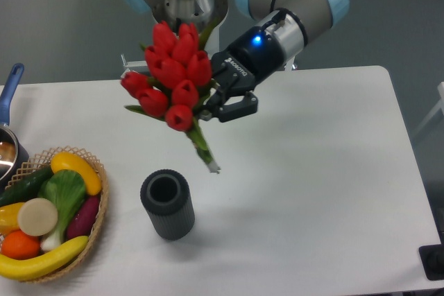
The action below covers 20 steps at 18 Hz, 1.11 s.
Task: Insert the flowers into the vase
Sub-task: 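Carry the tulip bunch toward the grey vase, stems pointing down, then lower the tulip stems into the grey vase opening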
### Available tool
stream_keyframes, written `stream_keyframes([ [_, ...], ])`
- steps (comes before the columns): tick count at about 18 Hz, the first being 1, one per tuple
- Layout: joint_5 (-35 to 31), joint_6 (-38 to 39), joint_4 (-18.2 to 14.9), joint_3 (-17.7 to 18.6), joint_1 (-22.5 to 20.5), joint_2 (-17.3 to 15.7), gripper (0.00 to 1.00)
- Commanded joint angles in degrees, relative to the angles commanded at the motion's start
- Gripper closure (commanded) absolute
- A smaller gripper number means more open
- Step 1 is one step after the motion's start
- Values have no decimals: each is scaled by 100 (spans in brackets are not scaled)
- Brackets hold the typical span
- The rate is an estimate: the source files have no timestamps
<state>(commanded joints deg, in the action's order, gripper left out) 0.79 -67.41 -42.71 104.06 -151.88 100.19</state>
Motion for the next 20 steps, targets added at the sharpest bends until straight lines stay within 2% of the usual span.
stream_keyframes([
  [8,185,9,0,-105,299,317,61],
  [20,255,9,-9,-79,493,686,61],
])
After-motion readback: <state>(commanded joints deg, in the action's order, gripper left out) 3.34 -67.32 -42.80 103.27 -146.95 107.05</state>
